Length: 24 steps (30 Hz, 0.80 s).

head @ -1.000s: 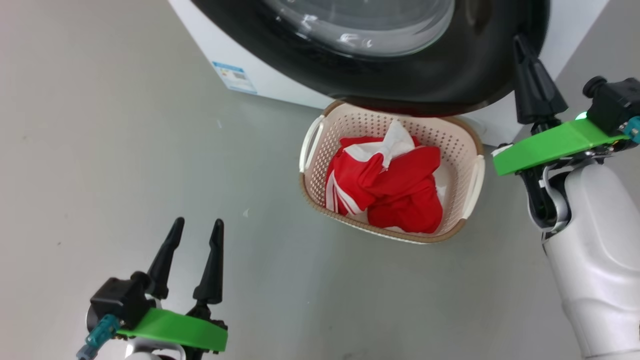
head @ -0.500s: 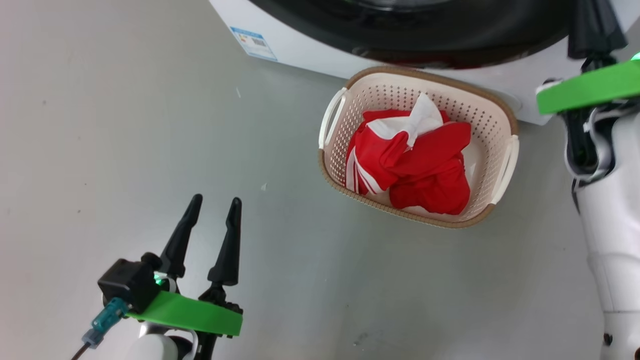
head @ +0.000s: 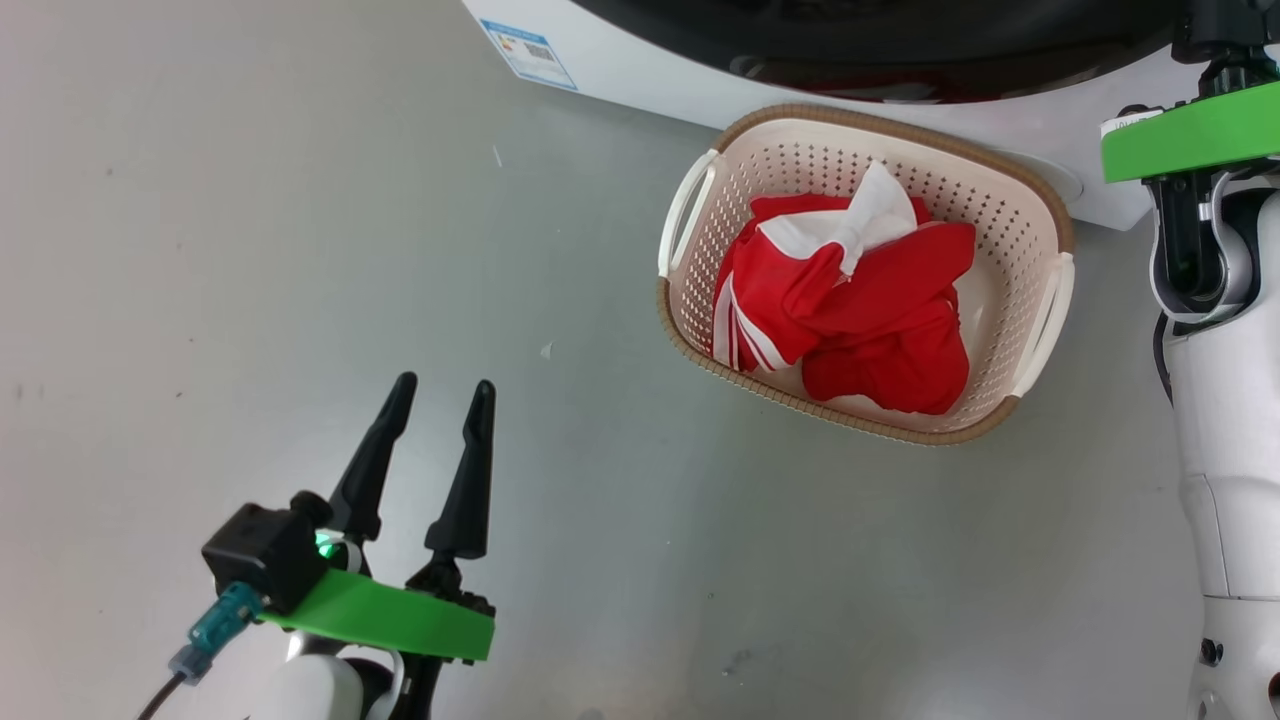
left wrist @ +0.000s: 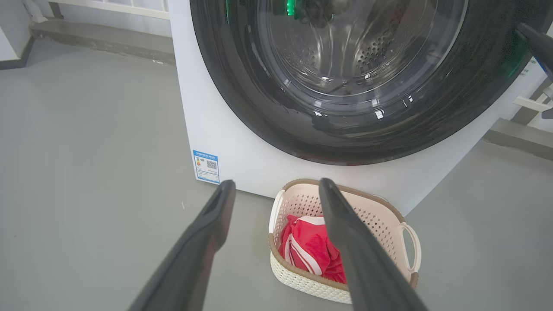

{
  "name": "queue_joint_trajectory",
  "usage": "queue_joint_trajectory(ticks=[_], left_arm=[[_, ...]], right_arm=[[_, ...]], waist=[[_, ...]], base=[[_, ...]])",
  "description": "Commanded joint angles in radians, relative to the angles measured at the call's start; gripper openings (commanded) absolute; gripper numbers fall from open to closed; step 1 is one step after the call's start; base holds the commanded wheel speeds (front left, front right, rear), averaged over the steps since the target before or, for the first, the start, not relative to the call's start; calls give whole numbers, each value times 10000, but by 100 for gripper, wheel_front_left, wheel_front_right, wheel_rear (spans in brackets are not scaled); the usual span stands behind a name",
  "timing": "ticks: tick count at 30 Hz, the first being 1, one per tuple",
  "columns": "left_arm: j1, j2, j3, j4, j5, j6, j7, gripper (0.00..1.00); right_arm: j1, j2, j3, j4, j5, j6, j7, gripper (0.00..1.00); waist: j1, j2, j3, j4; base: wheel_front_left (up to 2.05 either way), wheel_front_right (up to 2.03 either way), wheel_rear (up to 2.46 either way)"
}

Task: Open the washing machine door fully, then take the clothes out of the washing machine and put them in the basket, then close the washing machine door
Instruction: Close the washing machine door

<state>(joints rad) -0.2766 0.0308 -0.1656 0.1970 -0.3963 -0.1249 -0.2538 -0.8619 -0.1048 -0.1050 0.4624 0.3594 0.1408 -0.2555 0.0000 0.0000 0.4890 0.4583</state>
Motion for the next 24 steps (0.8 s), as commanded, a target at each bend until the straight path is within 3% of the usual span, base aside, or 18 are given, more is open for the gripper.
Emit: queue_joint_trajectory(ticks=[1,11,12,15,17,24], left_arm=[[-118,195,383,-225,41,-58,-80,100],[179,195,493,16,436,-58,-80,100],[224,206,506,58,496,-58,-80,100],[371,335,597,152,610,-58,-80,100],[491,465,670,202,663,-58,-80,100],[980,932,919,325,804,-58,-80,100]], right_arm=[[-300,3,7,-297,-6,-101,-63,0],[1429,35,991,-531,-12,-101,-63,0],[1694,58,1061,-573,37,-101,-63,4],[2455,100,1370,-689,100,-101,-63,44],[2930,148,1521,-806,165,-101,-63,100],[4489,295,1925,-1256,330,-101,-63,100]], waist=[[0,0,-57,-37],[0,0,-847,-455],[0,0,-947,-532],[0,0,-1277,-802],[0,0,-1514,-1000],[0,0,-2350,-1730]], base=[[0,0,0],[0,0,0],[0,0,0],[0,0,0],[0,0,0],[0,0,0]])
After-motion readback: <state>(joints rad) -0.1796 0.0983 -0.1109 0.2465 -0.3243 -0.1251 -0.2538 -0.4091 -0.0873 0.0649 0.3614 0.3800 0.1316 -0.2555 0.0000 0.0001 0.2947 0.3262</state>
